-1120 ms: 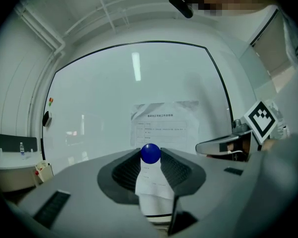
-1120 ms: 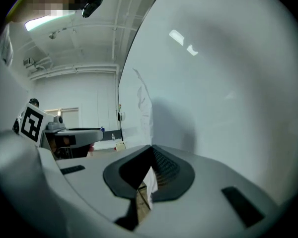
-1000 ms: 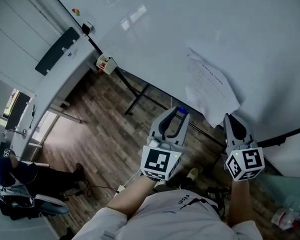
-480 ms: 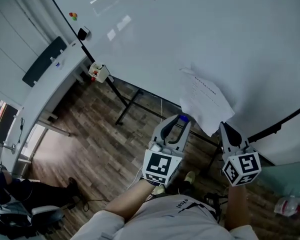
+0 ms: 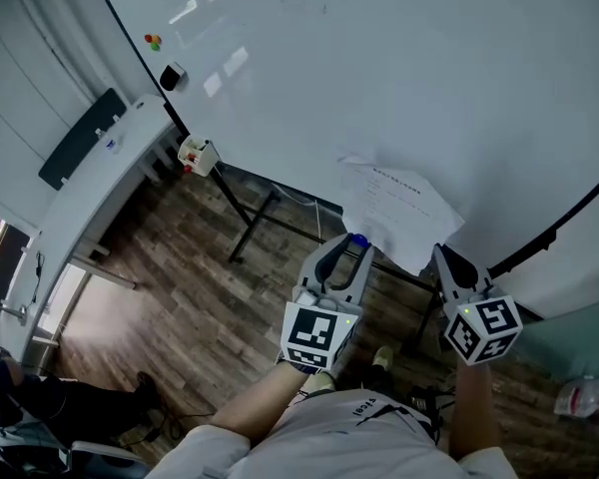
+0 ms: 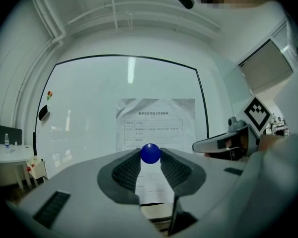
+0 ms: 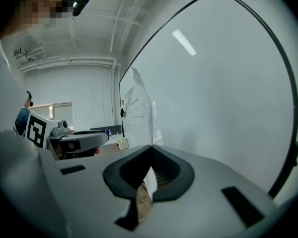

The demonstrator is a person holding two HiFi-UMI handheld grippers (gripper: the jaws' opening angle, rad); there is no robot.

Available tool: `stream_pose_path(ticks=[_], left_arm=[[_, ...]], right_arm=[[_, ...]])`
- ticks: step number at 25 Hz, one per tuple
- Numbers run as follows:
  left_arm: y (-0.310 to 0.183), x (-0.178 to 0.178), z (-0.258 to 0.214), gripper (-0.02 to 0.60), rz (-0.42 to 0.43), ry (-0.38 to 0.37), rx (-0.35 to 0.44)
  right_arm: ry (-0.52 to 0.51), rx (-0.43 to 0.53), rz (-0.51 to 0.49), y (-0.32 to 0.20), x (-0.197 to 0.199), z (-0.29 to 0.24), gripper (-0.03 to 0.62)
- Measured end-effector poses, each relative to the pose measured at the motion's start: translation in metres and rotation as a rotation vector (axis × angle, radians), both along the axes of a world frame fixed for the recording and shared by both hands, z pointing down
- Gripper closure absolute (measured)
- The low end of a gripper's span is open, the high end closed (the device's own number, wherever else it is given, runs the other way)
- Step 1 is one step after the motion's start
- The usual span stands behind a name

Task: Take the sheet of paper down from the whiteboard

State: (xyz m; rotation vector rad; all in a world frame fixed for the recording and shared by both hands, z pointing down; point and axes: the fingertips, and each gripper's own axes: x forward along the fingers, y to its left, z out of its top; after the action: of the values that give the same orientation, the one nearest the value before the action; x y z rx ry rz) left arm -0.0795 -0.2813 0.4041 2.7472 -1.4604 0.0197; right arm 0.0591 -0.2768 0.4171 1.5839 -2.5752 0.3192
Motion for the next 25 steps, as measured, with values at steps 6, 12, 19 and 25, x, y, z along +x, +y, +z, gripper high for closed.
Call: stream_pose_path(ticks=[6, 12, 19, 25], left_arm=[[0.005, -0.021, 0.001, 0.448, -0.030, 0.003, -0.006], [0.009, -0.027, 0.001, 0.448, -0.041, 0.012, -0.013], [0.010, -0.028, -0.002, 0.448, -0.040, 0.014, -0.019], [0.009, -0.027, -0.004, 0.448, -0.039, 0.011, -0.018]], right_arm=[[0.019, -0.009, -0.021, 0.004, -0.014, 0.004, 0.580], [0.024, -0.004, -0.029, 0.007, -0.020, 0.000, 0.582], [0.023, 0.015, -0.030, 0.010, -0.022, -0.009, 0.582], [0.019, 0.016, -0.033, 0.010, -0.023, -0.010, 0.582]])
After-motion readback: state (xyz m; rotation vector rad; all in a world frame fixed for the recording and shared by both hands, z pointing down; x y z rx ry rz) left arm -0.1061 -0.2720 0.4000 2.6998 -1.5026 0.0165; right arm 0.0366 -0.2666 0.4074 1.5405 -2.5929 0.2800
